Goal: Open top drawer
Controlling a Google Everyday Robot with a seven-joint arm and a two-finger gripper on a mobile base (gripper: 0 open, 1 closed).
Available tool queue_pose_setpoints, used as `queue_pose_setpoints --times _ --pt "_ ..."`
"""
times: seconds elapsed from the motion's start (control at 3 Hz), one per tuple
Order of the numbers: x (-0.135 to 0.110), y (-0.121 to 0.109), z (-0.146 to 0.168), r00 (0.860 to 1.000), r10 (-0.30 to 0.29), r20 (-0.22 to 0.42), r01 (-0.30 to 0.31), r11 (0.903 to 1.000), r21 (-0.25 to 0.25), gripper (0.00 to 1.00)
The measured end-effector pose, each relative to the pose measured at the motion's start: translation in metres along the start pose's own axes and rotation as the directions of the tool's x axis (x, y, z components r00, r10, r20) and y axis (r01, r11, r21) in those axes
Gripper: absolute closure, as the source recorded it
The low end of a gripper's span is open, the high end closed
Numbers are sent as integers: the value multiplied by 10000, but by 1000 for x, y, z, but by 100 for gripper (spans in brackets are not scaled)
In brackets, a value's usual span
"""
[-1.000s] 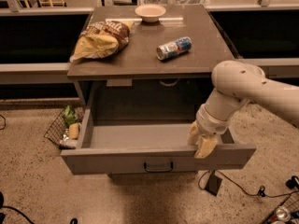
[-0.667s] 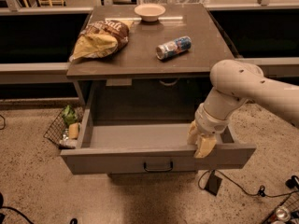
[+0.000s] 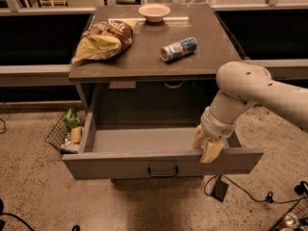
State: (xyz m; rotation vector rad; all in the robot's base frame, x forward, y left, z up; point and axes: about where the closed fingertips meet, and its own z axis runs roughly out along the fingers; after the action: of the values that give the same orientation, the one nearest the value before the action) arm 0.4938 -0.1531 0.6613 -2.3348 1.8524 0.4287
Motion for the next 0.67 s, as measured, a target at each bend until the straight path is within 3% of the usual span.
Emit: queue_pose_setpoints --times 0.33,0.67 --pt "0 1 -7 9996 -273 -38 272 9996 -80 22" --pt "3 8 -33 9983 -402 -411 403 9992 27 1"
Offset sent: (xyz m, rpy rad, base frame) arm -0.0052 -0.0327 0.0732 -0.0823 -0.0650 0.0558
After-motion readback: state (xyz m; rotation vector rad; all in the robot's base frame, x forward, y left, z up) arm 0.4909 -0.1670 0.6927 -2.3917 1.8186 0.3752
